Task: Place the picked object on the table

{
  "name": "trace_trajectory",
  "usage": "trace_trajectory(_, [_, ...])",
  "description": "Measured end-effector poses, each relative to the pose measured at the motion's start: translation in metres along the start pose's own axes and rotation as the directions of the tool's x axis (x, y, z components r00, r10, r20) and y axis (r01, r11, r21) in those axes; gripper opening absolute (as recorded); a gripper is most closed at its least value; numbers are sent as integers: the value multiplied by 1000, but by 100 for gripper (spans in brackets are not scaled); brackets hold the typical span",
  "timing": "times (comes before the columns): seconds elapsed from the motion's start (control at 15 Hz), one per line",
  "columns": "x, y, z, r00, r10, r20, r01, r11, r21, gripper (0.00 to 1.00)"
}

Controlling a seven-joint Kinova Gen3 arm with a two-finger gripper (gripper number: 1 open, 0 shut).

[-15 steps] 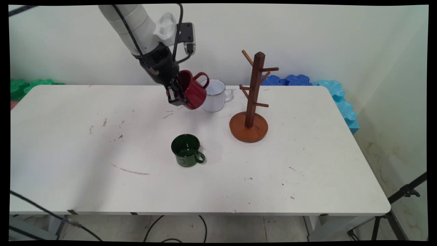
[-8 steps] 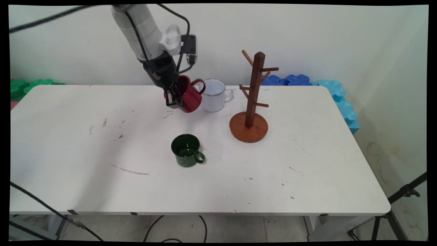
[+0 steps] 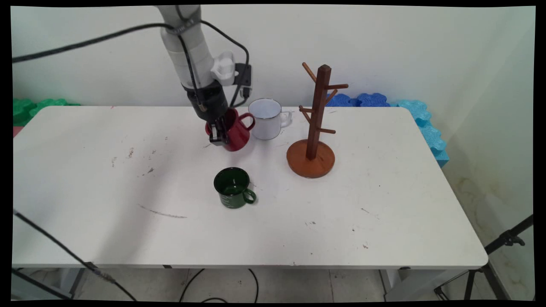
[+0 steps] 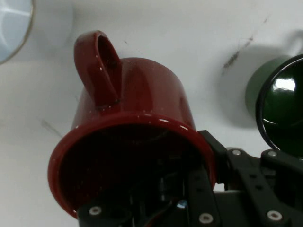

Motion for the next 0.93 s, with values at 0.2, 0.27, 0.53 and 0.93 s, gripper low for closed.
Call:
trace_trajectory(0.2, [6, -5, 17, 1000, 5, 23, -5, 1000, -16, 0])
trace_trajectory(0.27, [7, -6, 22, 1000, 7, 28, -6, 1000, -21, 0])
trace_trajectory(0.53, [15, -11, 38, 999, 13, 39, -12, 999, -37, 0])
trace_trajectory(0.93, [22, -14, 54, 999, 22, 50, -20, 999, -49, 0])
